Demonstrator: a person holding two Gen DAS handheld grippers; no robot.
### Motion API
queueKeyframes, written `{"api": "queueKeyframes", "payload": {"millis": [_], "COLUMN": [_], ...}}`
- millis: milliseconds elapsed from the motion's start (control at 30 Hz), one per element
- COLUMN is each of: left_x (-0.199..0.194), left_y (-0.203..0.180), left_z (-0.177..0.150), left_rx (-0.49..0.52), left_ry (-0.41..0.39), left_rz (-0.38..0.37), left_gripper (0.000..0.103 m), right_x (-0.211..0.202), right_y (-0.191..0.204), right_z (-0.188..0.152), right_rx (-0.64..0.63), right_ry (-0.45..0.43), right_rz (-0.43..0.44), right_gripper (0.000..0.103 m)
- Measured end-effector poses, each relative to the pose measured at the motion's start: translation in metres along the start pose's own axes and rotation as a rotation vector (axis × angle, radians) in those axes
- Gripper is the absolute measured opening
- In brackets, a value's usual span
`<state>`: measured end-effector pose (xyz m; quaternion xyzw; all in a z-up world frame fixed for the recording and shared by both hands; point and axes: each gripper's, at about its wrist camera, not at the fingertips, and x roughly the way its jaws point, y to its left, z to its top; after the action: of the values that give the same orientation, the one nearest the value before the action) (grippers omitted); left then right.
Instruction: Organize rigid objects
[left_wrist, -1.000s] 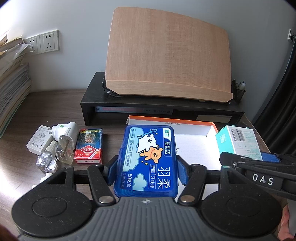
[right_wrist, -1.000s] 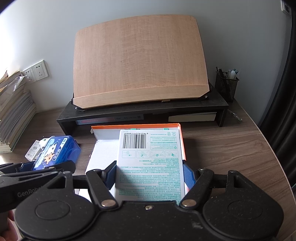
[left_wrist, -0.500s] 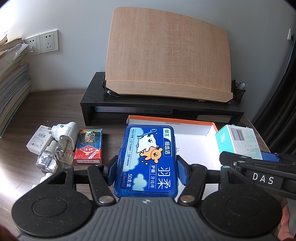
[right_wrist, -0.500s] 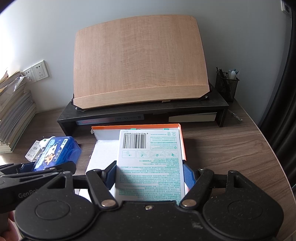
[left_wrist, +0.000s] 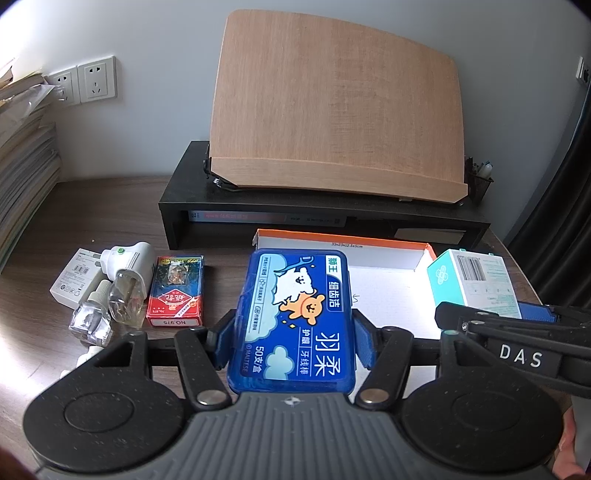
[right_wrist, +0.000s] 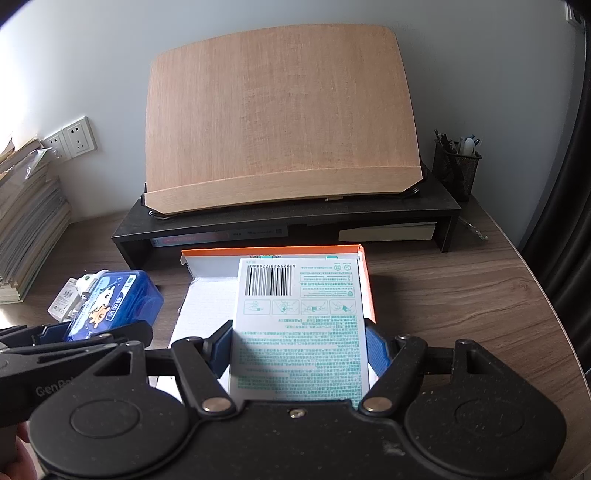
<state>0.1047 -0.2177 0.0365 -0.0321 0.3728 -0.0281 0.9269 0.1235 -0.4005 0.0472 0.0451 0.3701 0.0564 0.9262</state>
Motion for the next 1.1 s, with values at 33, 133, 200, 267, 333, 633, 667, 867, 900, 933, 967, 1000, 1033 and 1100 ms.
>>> {"api": "queueKeyframes", "payload": {"millis": [33,133,200,267,333,633,667,867,900,933,967,1000,1033,1100], "left_x": [0.000,0.004,0.007,0.009,0.013,0.039,0.042,0.063,0.066,0.070,0.073,0.077,0.079,0.085], "left_y": [0.000,0.001,0.001,0.002,0.003,0.006,0.005,0.004,0.004,0.004,0.004,0.004,0.003,0.001], "left_z": [0.000,0.001,0.002,0.002,0.004,0.011,0.013,0.020,0.021,0.022,0.023,0.023,0.024,0.025], "left_rx": [0.000,-0.003,-0.006,-0.006,-0.007,0.004,0.006,0.010,0.011,0.009,0.009,0.008,0.008,0.014], "left_ry": [0.000,0.005,0.009,0.012,0.016,0.055,0.060,0.073,0.075,0.078,0.083,0.089,0.092,0.096], "left_rz": [0.000,-0.001,-0.001,-0.001,0.000,-0.010,-0.012,-0.022,-0.021,-0.021,-0.022,-0.023,-0.026,-0.032], "left_gripper": [0.063,0.063,0.063,0.063,0.063,0.063,0.063,0.063,0.063,0.063,0.063,0.063,0.063,0.063], "right_x": [0.001,0.005,0.010,0.014,0.020,0.051,0.055,0.081,0.084,0.088,0.090,0.091,0.089,0.081], "right_y": [0.000,0.001,0.001,-0.001,0.000,-0.007,-0.008,-0.015,-0.016,-0.017,-0.018,-0.020,-0.023,-0.028], "right_z": [0.001,0.003,0.004,0.004,0.005,0.014,0.015,0.025,0.027,0.028,0.030,0.031,0.031,0.030], "right_rx": [0.000,-0.002,-0.003,-0.004,-0.005,0.006,0.008,0.019,0.018,0.017,0.019,0.025,0.034,0.048], "right_ry": [0.002,0.006,0.013,0.021,0.030,0.071,0.074,0.078,0.068,0.063,0.064,0.066,0.056,0.029], "right_rz": [0.000,0.001,0.001,0.004,0.001,-0.020,-0.023,-0.019,-0.020,-0.018,-0.017,-0.016,-0.010,0.011], "right_gripper": [0.084,0.084,0.084,0.084,0.084,0.084,0.084,0.084,0.085,0.084,0.084,0.084,0.087,0.089]}}
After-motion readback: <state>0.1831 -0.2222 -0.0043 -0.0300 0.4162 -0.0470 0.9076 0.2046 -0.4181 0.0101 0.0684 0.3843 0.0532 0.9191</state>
